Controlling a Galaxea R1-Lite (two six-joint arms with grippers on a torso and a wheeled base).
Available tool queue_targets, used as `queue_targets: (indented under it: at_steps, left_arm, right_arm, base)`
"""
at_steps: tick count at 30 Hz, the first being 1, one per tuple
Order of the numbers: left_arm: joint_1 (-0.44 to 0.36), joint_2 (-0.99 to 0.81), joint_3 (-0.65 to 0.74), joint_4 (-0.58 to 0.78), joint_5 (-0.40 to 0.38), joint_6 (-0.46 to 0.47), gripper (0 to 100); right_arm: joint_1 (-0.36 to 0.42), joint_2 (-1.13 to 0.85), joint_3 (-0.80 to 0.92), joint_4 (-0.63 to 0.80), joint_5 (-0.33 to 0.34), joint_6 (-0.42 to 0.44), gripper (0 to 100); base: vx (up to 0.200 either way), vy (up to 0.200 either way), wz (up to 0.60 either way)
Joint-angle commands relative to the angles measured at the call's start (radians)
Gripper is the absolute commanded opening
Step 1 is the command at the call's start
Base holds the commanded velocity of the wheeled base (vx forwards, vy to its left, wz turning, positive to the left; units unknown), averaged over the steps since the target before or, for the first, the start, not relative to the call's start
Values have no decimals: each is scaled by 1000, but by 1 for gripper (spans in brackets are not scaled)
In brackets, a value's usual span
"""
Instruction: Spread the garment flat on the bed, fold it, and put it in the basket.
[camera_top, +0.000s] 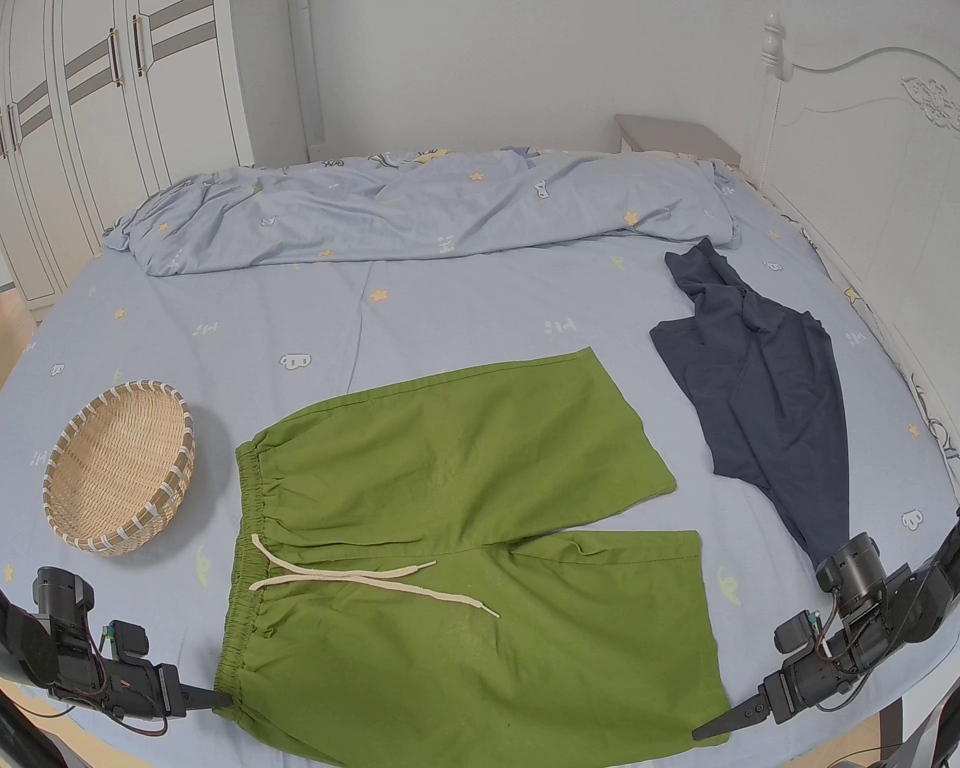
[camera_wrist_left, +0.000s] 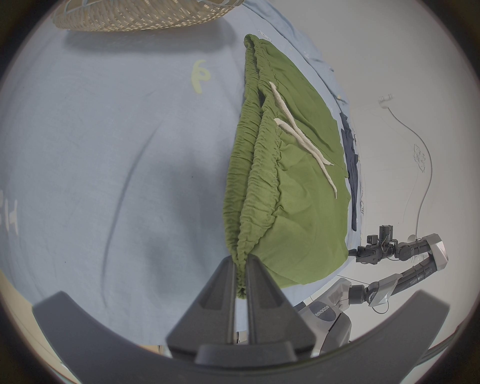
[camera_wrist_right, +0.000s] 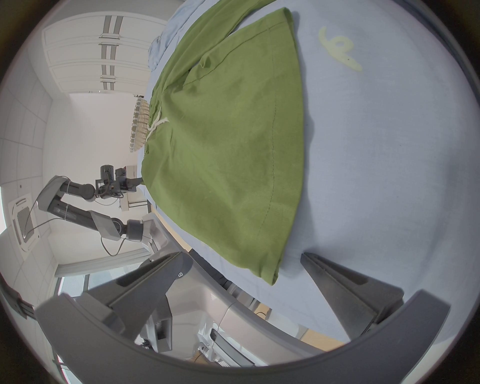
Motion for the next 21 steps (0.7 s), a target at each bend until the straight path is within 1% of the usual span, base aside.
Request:
queue_targets:
  at_steps: [1, 9, 12, 15, 17, 19, 21]
  left_arm:
    - [-1, 3, -1, -1, 0, 0, 0]
    - [-3, 6, -1, -1, 0, 0, 0]
    - [-5, 14, -1, -2, 0, 0, 0]
    - [-5, 14, -2, -2, 0, 1, 0]
    - [-5, 14, -2, -2, 0, 0, 0]
    - [-5, 14, -2, -2, 0, 0, 0]
    - [-5, 14, -2, -2, 0, 0, 0]
  right_arm:
    - [1, 74, 3, -17, -1, -32, 100]
    - [17, 103, 3, -57, 5, -35, 100]
    - [46, 103, -2, -59, 8, -35, 100]
    - [54, 103, -2, -60, 10, -33, 100]
    - [54, 101, 0, -60, 27, -33, 100]
    - [50, 98, 0, -60, 63, -30, 100]
    - [49, 98, 0, -60, 71, -30, 100]
  base:
    - [0, 0, 0]
    - [0, 0, 0]
    - [0, 0, 0]
    - [0, 0, 0]
    - [0, 0, 0]
    - [0, 0, 0]
    - [0, 0, 0]
